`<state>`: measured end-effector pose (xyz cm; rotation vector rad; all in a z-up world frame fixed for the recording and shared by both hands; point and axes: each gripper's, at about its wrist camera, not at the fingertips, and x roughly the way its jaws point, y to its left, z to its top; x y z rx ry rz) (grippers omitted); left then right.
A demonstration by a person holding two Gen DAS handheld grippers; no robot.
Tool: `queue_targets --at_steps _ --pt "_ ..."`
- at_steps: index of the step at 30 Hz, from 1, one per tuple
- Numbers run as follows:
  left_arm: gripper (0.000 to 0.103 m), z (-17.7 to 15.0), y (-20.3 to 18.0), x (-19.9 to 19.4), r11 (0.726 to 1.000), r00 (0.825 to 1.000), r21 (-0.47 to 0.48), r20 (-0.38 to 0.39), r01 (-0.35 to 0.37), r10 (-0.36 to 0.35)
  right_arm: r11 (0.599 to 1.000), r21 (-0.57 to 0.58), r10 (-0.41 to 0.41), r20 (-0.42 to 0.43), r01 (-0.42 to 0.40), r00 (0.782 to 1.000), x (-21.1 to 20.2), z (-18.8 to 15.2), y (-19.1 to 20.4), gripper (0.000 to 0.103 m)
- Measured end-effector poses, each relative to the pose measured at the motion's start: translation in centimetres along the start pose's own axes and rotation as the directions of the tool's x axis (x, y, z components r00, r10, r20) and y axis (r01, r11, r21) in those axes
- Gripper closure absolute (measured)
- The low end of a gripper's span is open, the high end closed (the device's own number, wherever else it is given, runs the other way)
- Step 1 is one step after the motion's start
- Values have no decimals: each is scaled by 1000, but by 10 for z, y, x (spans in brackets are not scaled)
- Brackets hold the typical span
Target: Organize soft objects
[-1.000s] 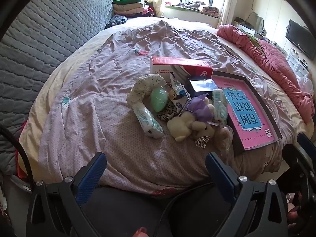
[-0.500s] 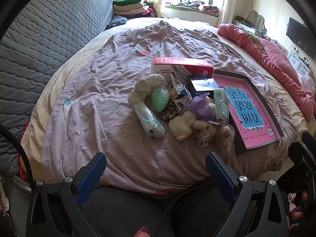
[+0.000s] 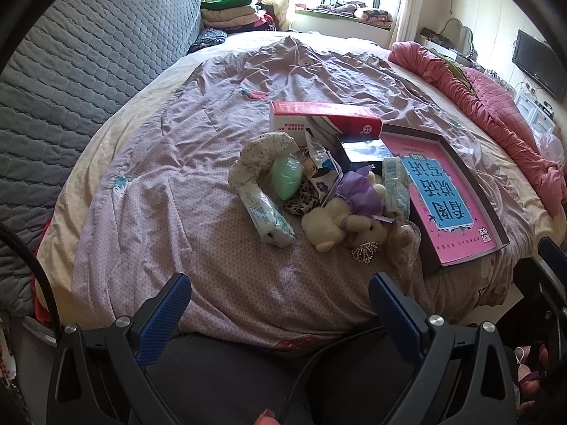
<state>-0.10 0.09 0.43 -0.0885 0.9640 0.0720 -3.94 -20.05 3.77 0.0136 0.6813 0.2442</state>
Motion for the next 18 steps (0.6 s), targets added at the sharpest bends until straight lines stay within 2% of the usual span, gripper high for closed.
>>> queue_targets --at_steps 18 --pt "2 -3 6 25 1000 999 -19 -49 22 -23 1000 -19 -21 -96 19 995 36 -7 3 12"
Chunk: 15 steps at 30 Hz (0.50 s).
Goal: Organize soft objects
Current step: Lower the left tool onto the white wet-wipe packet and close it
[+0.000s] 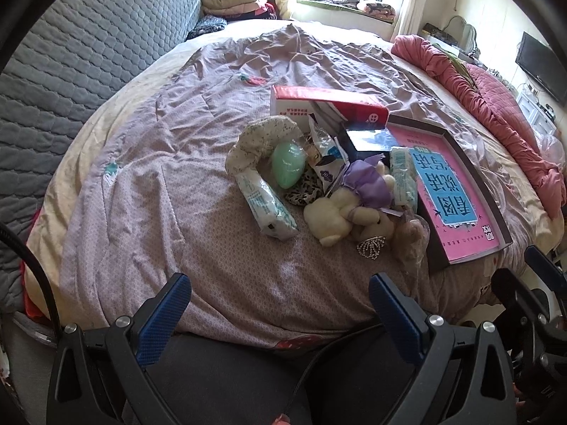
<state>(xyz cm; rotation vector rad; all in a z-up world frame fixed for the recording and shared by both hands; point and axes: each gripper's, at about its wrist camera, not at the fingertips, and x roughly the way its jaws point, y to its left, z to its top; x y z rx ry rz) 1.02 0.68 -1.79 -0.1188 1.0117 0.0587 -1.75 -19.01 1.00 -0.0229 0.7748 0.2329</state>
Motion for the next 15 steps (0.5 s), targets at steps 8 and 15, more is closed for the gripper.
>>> queue_targets --at_steps 8,15 --pt "2 5 12 22 999 999 -42 -39 21 -23 1000 -18 -2 -76 0 997 26 -1 2 12" --pt "2 16 26 53 993 993 -106 -98 51 -61 995 -96 -11 -149 -4 989 58 2 9 12"
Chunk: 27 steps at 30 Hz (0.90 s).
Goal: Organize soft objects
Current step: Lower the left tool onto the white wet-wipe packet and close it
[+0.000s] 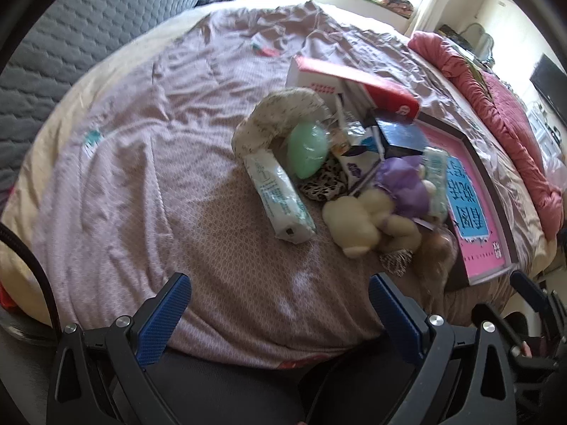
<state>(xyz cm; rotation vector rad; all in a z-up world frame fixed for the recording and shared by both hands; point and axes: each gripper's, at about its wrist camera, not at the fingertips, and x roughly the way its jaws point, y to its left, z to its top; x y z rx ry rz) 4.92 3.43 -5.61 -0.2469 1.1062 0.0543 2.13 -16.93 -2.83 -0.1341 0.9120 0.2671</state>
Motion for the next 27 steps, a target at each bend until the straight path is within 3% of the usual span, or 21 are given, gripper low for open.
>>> queue_targets --at_steps 9,14,16,19,22,25,27 --pt "2 33 17 35 996 999 -90 -42 14 -18 987 -150 -70 -51 62 996 51 11 13 14" --pt "3 42 17 49 995 998 -96 -61 -14 8 971 -225 -101 -71 82 992 67 12 24 29" --pt "6 45 15 55 995 998 -96 -67 -17 11 964 -254 -102 -85 77 991 75 12 27 46" --pt "11 47 15 62 995 997 -100 -74 -16 9 949 -303 -122 -87 91 989 84 12 31 53" --pt "21 51 16 69 995 997 -104 -83 -6 -3 948 -306 -117 -82 87 990 89 16 27 61" --pt "33 55 15 76 994 996 -105 -91 5 -15 960 -277 -73 -86 47 994 89 23 18 62" --pt "47 57 15 81 994 995 -109 -97 17 -27 966 -258 -46 -87 22 995 87 28 13 63"
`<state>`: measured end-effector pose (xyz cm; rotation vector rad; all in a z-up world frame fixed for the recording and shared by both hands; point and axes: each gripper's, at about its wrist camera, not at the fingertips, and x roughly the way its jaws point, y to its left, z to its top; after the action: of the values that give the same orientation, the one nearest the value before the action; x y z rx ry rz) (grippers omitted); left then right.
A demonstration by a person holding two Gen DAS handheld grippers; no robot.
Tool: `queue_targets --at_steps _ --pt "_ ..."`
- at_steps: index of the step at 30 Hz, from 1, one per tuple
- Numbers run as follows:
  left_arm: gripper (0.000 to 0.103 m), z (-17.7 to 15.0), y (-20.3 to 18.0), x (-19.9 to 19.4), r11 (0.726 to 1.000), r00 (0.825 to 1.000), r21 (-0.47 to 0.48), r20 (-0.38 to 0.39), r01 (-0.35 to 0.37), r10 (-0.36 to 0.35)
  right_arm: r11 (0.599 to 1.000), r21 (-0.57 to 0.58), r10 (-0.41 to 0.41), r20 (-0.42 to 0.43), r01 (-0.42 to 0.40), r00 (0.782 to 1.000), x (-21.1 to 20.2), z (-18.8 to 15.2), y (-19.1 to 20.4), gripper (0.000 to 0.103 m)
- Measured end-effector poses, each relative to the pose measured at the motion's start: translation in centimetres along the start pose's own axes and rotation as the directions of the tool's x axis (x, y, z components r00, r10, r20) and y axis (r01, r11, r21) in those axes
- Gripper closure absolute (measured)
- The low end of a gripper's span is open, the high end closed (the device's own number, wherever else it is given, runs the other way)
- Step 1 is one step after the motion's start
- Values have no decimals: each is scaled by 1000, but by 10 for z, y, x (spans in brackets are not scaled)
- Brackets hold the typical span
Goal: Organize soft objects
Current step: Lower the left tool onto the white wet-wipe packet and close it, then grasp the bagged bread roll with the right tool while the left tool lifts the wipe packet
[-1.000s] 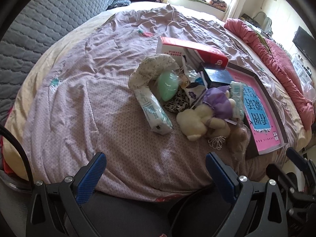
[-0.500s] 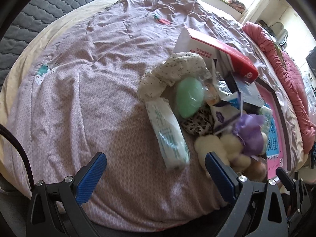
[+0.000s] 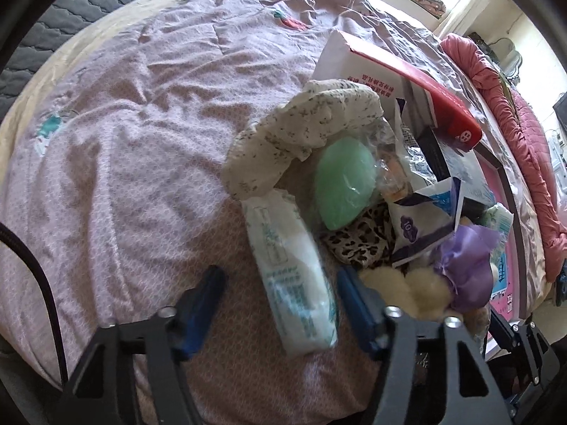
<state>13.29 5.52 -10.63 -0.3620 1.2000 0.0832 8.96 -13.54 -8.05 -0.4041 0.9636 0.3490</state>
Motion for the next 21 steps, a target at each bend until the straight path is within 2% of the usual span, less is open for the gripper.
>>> queue_targets --at_steps 1,2,3,4,6,13,17,20,21 --pt "50 1 0 1 1000 1000 -4 0 4 -4 1000 8 10 1 -10 1000 -1 2 -1 63" --pt "58 2 0 1 1000 1000 -7 1 13 -13 1000 14 21 3 -21 1000 -1 4 -3 63" --pt "71 3 1 2 999 1000 -11 2 31 -31 999 28 38 6 -38 999 -5 7 -5 63" --pt "76 4 2 3 998 998 -19 -3 61 -61 998 36 46 6 -46 999 -7 8 -7 64" --pt "79 3 2 3 998 998 -19 -4 68 -68 997 49 57 12 -58 998 -13 11 -11 64" --pt "84 -2 4 -13 994 994 -1 14 107 -107 989 108 96 68 -102 993 -45 27 -27 64" --pt "85 -8 8 -28 993 993 6 30 117 -117 982 141 109 136 -128 985 -65 47 -40 65" --pt "85 -10 12 -40 993 992 0 50 120 -119 982 146 96 168 -121 981 -73 60 -46 69" --pt "85 -10 13 -43 993 991 -2 57 119 -119 982 150 91 178 -119 980 -75 64 -49 75"
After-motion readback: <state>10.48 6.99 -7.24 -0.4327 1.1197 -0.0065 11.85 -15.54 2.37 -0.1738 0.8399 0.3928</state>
